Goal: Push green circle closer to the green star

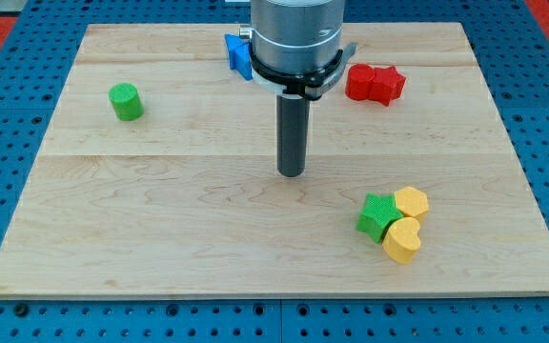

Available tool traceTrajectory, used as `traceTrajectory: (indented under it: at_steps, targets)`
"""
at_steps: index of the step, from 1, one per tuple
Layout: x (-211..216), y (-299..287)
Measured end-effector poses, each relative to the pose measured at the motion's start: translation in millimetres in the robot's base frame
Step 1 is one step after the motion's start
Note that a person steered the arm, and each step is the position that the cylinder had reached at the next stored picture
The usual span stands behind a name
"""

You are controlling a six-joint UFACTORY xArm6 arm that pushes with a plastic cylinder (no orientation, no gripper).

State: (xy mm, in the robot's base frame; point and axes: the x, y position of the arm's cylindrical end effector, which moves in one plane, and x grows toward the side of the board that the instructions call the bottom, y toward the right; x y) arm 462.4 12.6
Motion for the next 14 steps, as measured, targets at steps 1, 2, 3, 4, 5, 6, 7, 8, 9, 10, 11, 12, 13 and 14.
traceTrajectory:
  at_steps: [1, 2, 3, 4, 5, 6, 7, 8, 9, 10, 11, 12, 13, 14]
  targets:
    - [-27.1, -7.3]
    - [-69.5, -13.8]
    - [-100.5, -51.7]
    - [-120.1, -108.5]
    - [-149.1, -118.7]
    - [-172.4, -151.5]
    - [-172.3, -214.0]
    - [-159.2, -238.5]
    - [-127.0, -234.8]
    - [-101.5, -218.1]
    - [-86.7, -205.6]
    - [-73.3, -203.5]
    - [-60.9, -203.5]
    - [-55.0, -200.7]
